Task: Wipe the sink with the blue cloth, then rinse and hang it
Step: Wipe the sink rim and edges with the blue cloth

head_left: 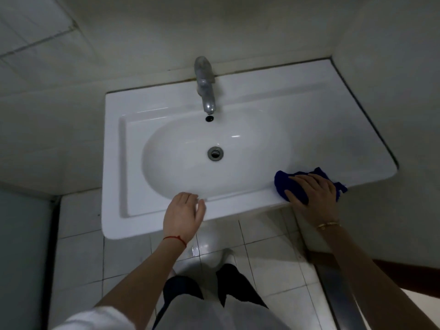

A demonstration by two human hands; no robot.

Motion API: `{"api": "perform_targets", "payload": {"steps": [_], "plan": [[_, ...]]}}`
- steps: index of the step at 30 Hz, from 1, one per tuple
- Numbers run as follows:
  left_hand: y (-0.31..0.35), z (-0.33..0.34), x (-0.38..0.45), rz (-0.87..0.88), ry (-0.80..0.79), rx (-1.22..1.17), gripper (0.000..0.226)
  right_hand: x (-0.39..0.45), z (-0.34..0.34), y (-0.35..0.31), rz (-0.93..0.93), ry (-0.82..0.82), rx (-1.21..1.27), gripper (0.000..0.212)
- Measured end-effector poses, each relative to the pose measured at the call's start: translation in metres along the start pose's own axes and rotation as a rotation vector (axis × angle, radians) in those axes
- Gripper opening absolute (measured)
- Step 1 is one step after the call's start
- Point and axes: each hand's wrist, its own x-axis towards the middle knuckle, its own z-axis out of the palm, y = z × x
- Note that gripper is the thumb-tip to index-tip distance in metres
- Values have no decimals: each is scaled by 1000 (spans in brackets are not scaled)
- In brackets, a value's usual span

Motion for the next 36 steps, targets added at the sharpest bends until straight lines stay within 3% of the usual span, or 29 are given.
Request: {"api": "perform_targets", "payload": {"steps": [7,13,19,25,32,36], "plan": [[-2,3,0,-14,6,13,42,13,-3,18,19,-12,-37,52],[-6,-5,-1,-10,-47,4,47,12,0,-14,-73,-43,-24,49],[-36,-21,-10,54,-21,2,41,1,13,-103,-192,-186,21,47],[-105,-58,-13,42,19,66,43,-16,36,-216,-303,-286,117,50],[-177,-103,7,52,19,118,52,-20,71,-336,-405,-245,164,40],[-209,-111,20,77,-22,136,50,-2,91,-382,-288,-198,114,38]]}}
